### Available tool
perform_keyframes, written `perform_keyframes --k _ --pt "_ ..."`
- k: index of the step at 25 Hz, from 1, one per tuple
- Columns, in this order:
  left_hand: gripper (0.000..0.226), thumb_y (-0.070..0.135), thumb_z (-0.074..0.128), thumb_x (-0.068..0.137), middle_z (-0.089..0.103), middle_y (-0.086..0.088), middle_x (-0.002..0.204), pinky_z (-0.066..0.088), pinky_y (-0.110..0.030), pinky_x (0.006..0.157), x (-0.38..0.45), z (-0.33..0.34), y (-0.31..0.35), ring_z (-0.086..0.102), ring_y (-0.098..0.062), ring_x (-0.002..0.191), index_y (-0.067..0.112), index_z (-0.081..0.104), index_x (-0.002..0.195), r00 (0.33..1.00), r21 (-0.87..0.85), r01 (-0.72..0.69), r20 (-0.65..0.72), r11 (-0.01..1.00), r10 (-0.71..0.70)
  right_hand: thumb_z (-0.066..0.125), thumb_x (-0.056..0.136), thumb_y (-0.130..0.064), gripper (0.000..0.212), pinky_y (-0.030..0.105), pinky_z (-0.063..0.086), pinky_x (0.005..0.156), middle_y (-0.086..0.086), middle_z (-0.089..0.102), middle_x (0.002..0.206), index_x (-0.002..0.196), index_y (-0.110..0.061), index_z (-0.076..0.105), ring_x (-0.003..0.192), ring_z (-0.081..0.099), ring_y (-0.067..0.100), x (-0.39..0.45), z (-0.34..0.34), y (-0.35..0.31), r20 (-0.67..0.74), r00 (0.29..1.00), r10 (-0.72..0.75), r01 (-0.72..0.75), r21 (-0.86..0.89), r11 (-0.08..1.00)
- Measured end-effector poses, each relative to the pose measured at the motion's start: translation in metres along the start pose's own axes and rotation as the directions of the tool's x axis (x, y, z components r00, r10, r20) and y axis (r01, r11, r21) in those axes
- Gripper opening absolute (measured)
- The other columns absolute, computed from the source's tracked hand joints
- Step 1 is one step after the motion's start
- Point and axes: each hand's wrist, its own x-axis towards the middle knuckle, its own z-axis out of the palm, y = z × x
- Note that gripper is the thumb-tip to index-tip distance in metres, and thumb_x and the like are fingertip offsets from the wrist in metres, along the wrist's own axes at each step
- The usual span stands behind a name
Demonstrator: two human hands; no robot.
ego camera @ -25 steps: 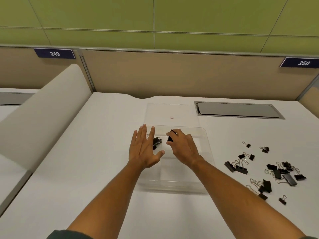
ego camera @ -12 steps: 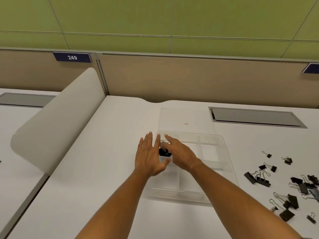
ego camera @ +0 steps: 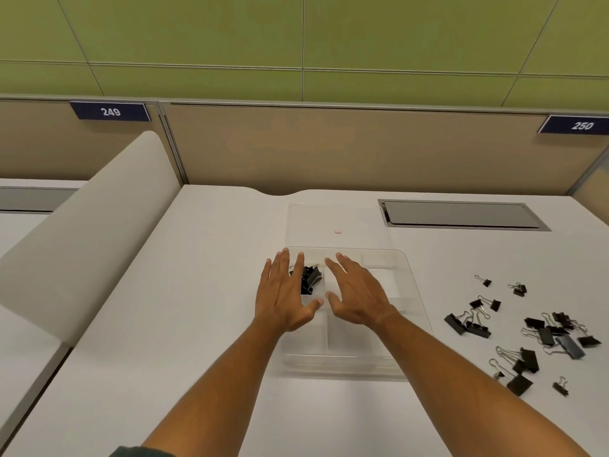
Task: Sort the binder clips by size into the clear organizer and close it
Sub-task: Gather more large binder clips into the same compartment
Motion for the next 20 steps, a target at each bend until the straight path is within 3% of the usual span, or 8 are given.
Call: perform_keyframes --k 6,20 --pt "0.101 0.08 0.019 0.073 -0.016 -0.008 0.161 -0.004 -0.046 0.121 0.004 0.001 0.034 -0.014 -0.027 0.148 0.026 -0.013 0.152 0.997 0.012 -0.077 0.027 0.997 0.076 0.042 0.093 -0.052 0.074 0.037 0.01 0.119 0.005 0.006 0.162 0.153 -0.025 0.009 0.149 0.009 0.024 -0.03 -0.011 0.022 -0.013 0.993 0.113 -0.114 -0.026 0.993" --pt "0.098 0.077 0.021 0.077 -0.014 -0.01 0.161 -0.004 -0.046 0.121 0.009 0.018 0.16 -0.013 -0.027 0.149 0.024 -0.01 0.153 0.954 -0.014 -0.297 0.04 0.955 0.298 0.039 0.093 -0.051 0.074 0.038 0.006 0.119 0.013 0.008 0.16 0.153 -0.019 0.009 0.148 0.008 0.026 -0.127 -0.035 0.118 -0.115 0.933 0.34 -0.348 -0.052 0.936"
